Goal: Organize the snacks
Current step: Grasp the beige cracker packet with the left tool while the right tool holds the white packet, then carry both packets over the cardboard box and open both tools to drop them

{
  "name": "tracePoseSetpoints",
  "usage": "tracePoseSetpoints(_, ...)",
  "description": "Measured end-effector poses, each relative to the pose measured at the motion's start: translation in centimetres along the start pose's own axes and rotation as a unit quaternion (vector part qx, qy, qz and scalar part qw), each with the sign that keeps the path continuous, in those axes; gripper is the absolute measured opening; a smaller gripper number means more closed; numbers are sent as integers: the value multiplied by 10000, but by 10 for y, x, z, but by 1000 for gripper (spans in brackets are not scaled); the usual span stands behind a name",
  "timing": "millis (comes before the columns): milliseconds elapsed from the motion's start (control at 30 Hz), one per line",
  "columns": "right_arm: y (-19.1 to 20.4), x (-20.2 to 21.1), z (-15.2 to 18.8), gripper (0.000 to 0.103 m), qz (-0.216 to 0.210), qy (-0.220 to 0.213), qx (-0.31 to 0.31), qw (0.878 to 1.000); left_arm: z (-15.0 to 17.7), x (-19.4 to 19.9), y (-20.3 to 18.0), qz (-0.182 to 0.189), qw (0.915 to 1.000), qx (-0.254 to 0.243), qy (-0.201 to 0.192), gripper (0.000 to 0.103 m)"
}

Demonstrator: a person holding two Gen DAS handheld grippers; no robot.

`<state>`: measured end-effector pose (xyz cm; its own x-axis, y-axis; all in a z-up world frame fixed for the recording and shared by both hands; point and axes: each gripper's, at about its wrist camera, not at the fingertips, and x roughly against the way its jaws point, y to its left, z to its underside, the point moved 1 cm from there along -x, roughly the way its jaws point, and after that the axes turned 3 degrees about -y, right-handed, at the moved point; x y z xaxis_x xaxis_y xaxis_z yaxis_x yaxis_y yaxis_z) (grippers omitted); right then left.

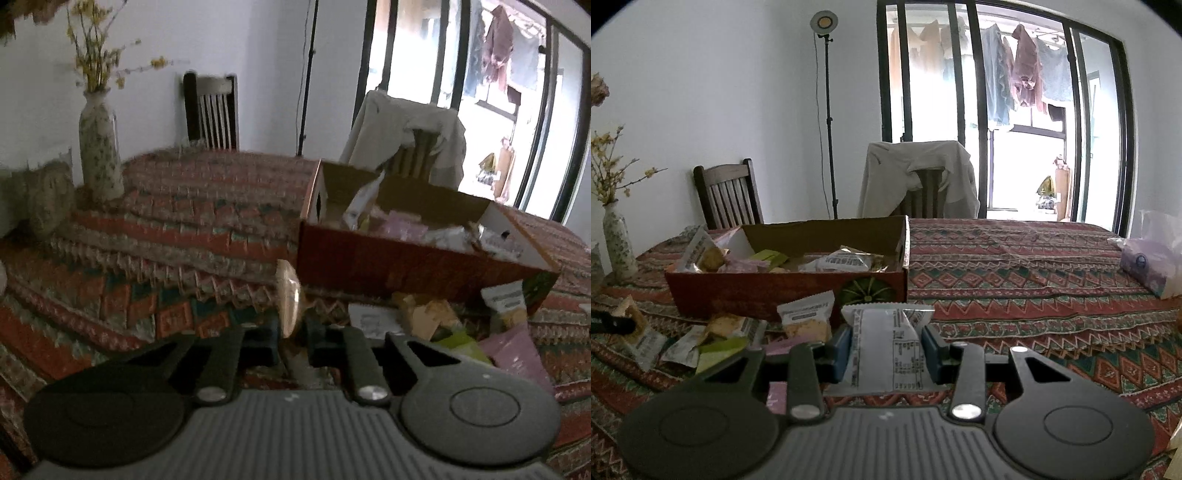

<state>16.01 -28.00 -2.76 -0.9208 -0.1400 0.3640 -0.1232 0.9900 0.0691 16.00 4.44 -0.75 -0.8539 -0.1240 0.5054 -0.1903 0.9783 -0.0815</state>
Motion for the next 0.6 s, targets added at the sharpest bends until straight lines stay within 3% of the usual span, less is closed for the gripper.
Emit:
tracePoseSetpoints(333, 1, 3, -6, 40, -2, -122, 9, 9999, -22, 26, -7, 275, 9980, -132, -556, 12)
tracePoseSetpoints(600, 7, 1, -34, 40, -77, -478, 39, 9988, -55, 37, -33, 541, 9932, -240, -1001, 12)
